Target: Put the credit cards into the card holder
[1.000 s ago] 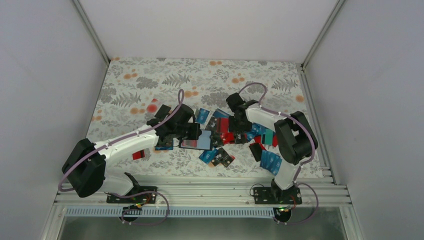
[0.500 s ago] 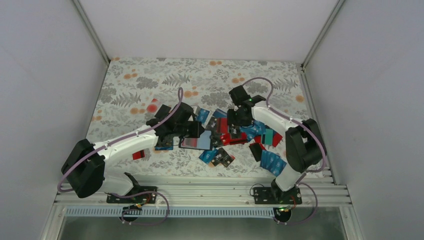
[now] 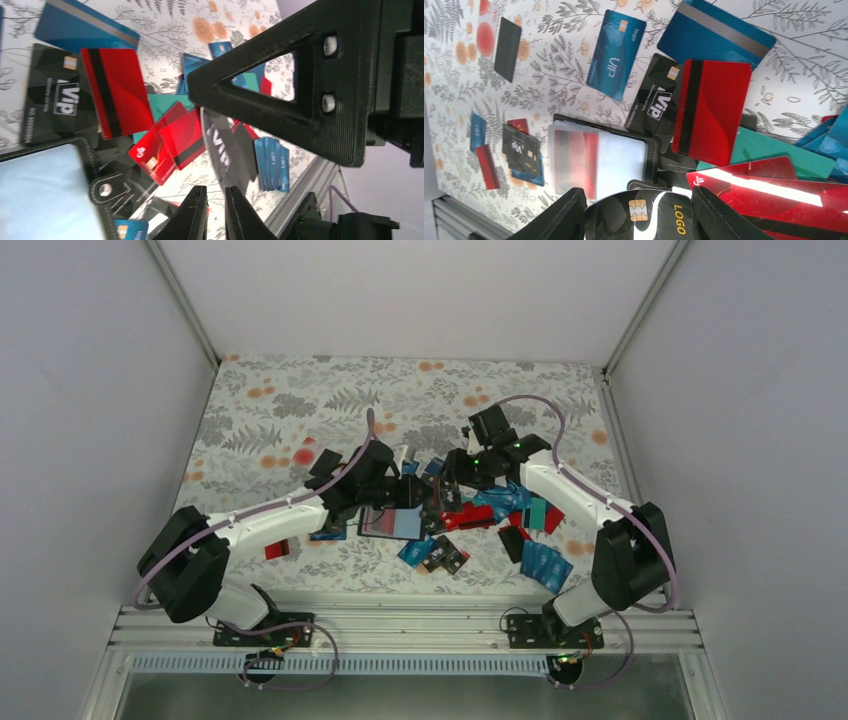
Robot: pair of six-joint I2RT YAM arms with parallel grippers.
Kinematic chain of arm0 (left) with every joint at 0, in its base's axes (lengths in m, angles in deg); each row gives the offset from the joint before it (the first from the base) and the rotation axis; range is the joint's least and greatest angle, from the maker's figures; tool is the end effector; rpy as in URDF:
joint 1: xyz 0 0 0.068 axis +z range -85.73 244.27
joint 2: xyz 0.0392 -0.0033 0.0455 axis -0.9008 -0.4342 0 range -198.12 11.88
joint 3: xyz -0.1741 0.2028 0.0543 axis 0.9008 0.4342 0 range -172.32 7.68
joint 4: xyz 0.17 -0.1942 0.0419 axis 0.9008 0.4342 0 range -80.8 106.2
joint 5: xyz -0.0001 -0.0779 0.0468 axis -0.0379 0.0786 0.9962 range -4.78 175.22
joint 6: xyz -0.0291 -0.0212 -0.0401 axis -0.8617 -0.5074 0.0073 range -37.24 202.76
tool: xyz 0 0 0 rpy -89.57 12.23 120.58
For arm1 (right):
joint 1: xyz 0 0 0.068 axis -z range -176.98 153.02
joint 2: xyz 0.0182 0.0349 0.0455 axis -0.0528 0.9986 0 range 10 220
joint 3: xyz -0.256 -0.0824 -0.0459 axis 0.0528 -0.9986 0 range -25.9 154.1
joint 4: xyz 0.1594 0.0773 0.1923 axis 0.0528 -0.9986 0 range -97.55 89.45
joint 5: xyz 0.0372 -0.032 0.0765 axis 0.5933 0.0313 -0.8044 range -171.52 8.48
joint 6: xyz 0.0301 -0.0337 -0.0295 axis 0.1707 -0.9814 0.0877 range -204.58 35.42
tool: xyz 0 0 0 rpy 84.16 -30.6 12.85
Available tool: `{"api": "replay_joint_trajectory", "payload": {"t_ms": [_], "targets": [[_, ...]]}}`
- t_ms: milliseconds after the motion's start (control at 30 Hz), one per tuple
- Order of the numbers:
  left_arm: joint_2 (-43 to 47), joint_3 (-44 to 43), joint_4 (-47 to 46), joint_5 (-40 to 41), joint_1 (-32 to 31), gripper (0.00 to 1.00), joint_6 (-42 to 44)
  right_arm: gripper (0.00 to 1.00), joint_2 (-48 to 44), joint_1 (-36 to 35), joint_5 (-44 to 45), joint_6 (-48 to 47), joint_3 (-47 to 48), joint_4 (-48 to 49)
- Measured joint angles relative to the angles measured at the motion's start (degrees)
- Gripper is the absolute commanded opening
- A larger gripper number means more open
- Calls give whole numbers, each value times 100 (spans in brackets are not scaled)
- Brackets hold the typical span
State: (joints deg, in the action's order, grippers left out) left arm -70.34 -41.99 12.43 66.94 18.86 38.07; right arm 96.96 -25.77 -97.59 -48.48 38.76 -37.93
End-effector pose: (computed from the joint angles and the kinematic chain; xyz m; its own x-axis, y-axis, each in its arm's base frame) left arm 0.2100 -0.2289 0.2308 -0.8930 -0.0454 -0.4478 0.3191 0.6378 -0.7010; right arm 0.2669 0.1579 0.2463 -0.9561 0.1205 -0.2671 -0.0272 0.8711 0.4904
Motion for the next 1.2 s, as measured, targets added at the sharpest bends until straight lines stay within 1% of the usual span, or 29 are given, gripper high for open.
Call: {"api": "replay_joint_trajectory", "payload": {"t_ms": [200, 467, 700, 867, 1133, 1200], "targets": [[-168, 0, -444, -267, -9, 12, -144, 51, -76, 0, -313, 140, -37, 122], [-382, -4, -660, -413, -9, 14, -275, 51, -85, 7, -413, 197, -72, 197], [-404, -13, -636, -382, -11, 25, -363, 51, -87, 22, -435, 205, -76, 201], [-313, -13, -472, -271, -11, 27, -369, 51, -90, 22, -505, 205, -76, 205], [-304, -92, -396, -186, -13, 25, -354, 50, -101, 22, -525, 225, -76, 208], [-343, -153, -402, -188, -13, 21, -356, 50, -125, 22, -533, 227, -76, 208]]}}
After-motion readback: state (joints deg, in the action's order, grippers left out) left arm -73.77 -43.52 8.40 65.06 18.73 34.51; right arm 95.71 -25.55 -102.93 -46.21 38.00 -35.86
